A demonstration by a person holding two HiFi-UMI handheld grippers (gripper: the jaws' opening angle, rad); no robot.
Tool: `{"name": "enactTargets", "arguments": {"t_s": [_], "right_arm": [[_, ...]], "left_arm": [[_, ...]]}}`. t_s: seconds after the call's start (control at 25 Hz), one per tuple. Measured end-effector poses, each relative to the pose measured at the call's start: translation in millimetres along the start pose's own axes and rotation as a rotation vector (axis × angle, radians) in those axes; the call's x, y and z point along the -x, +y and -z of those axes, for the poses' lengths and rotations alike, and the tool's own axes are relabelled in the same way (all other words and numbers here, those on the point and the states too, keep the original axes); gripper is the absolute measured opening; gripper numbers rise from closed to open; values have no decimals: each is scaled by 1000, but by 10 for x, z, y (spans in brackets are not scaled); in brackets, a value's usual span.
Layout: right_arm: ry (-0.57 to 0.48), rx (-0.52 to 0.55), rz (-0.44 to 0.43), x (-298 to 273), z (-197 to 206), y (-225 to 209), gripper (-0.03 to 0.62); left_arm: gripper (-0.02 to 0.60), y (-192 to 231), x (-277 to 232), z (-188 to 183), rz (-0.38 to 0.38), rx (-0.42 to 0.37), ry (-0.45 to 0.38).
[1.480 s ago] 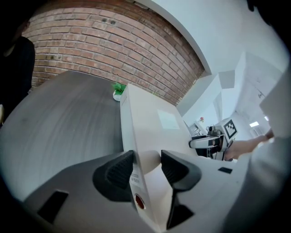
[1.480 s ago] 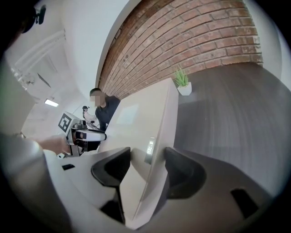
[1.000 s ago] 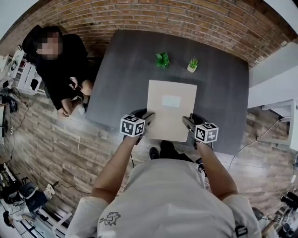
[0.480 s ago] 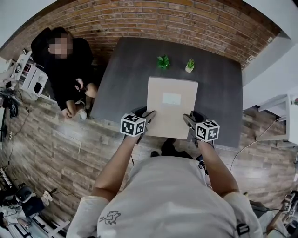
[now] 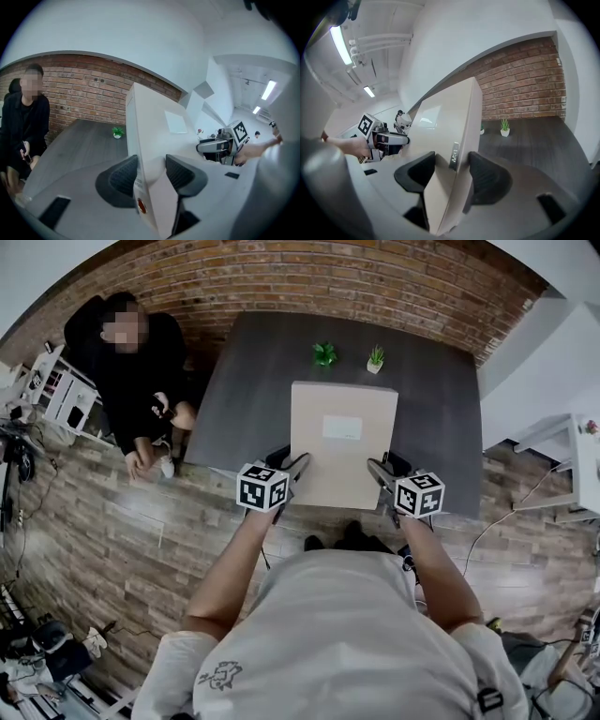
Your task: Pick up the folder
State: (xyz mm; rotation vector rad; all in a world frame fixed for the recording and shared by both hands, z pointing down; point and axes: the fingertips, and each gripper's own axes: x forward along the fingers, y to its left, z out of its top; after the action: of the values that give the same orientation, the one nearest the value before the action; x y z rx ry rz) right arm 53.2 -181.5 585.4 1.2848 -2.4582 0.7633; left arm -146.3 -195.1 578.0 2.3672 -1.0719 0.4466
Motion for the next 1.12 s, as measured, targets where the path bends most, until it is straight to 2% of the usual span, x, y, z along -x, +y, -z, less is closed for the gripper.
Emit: {"name": "enactTargets", "arguments": {"t_s": [0.32,0.6,1.12], "right_arm": [[-19,21,-14,222,-47,-26,235],[-34,30,-31,551,-16,-221,235],[-43,38,-70,1124,223,-344,233]], "left_arm": [[207,-233,54,-37,-16,-16,-18],[207,-617,-26,-40,-41,-32,-29],[207,-1273,57,200,-85,-29,-40]]}}
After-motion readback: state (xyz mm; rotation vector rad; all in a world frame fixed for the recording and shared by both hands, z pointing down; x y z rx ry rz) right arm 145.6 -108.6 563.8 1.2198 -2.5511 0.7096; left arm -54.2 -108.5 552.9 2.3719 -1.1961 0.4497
